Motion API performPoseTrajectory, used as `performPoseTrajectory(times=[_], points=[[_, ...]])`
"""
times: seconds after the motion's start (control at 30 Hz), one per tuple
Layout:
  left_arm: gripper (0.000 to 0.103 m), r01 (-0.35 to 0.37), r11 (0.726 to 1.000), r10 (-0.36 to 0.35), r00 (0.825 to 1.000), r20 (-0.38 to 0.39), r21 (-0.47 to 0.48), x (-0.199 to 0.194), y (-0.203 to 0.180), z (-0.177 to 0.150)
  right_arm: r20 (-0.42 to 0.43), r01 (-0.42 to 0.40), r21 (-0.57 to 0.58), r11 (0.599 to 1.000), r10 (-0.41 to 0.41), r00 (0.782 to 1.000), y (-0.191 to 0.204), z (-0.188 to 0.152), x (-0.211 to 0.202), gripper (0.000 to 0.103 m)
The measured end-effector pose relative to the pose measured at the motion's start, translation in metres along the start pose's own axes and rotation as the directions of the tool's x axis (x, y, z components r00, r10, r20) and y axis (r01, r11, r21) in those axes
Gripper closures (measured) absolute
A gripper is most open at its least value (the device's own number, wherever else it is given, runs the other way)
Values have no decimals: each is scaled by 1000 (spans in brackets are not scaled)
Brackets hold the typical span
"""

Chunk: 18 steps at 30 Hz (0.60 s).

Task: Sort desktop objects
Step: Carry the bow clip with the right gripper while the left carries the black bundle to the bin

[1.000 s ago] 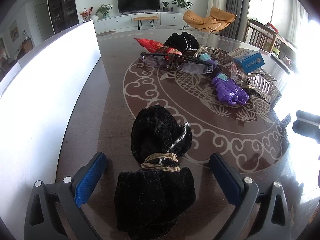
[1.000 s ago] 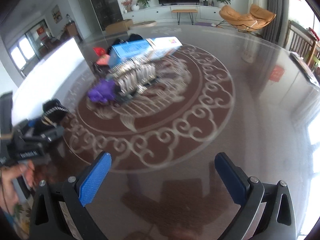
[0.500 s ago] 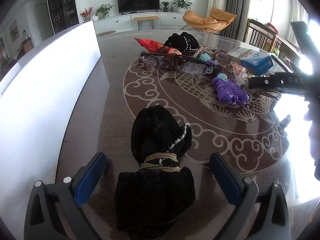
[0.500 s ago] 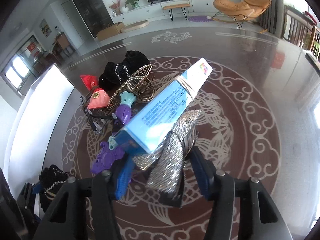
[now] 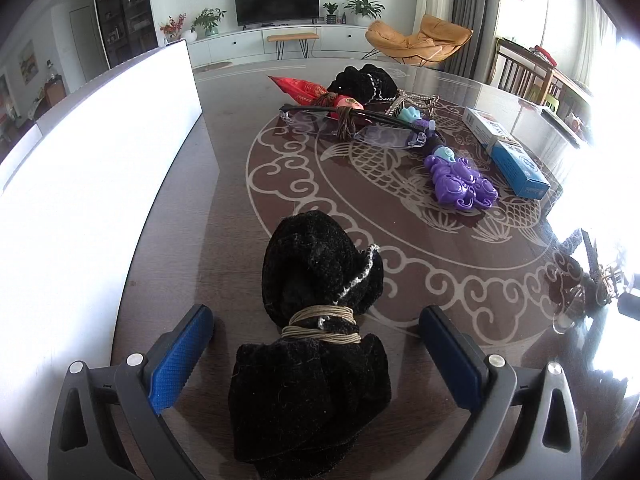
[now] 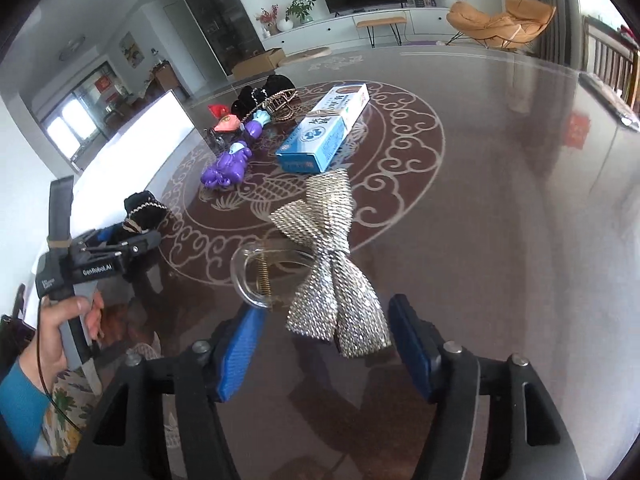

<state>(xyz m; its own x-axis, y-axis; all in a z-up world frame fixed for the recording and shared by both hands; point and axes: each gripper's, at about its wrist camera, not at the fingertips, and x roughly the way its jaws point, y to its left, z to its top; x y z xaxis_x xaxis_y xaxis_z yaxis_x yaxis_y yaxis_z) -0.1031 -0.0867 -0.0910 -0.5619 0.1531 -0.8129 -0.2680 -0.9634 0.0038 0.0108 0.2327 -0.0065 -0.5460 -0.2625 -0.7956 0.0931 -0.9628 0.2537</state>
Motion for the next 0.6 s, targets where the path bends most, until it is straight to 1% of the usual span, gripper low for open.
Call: performPoseTrajectory(times=[0.03,0.1,0.2,0.27,0.33,0.37,0.4,0.43,0.47,0.5,0.57,0.6], points=[[0,0,1000,0,1000,0,0,0,0,0,2,12,-27,1000,-12,1000,2,0,-3,17],[0,0,1000,0,1000,0,0,0,0,0,6,24,-76,997,-23,1000,6,1,-9,12],[0,6,1000,-6,1000,-9,5,0,0,0,-8,40,-124,991,-42,999,17,12,-5,11],[0,37,998,-34,998,-48,44,-1,-1,1,-62,47,-167,985,-58,996,26,22,11,10],[0,73,992,-64,993,-97,99,-2,-5,1,-108,99,-245,965,-128,986,34,26,29,11],[14,86,989,-75,993,-87,123,-5,-6,1,-115,118,-279,953,-155,981,36,26,34,15],[49,94,986,-88,995,-54,139,-11,-7,1,-121,123,-294,948,-164,979,36,26,37,36],[64,90,986,-85,995,-42,137,-15,-5,1,-123,111,-285,952,-152,981,34,26,36,45],[67,104,988,-99,994,-46,114,-16,-1,1,-127,115,-261,959,-152,980,30,27,34,47],[68,122,989,-119,992,-39,82,-18,4,0,-134,117,-234,965,-151,979,26,27,31,50],[68,171,985,-170,985,-13,26,-27,11,-5,-123,114,-190,975,-138,983,21,25,19,51],[68,185,983,-185,983,10,7,-35,13,-8,-117,106,-174,979,-128,985,20,24,11,51]])
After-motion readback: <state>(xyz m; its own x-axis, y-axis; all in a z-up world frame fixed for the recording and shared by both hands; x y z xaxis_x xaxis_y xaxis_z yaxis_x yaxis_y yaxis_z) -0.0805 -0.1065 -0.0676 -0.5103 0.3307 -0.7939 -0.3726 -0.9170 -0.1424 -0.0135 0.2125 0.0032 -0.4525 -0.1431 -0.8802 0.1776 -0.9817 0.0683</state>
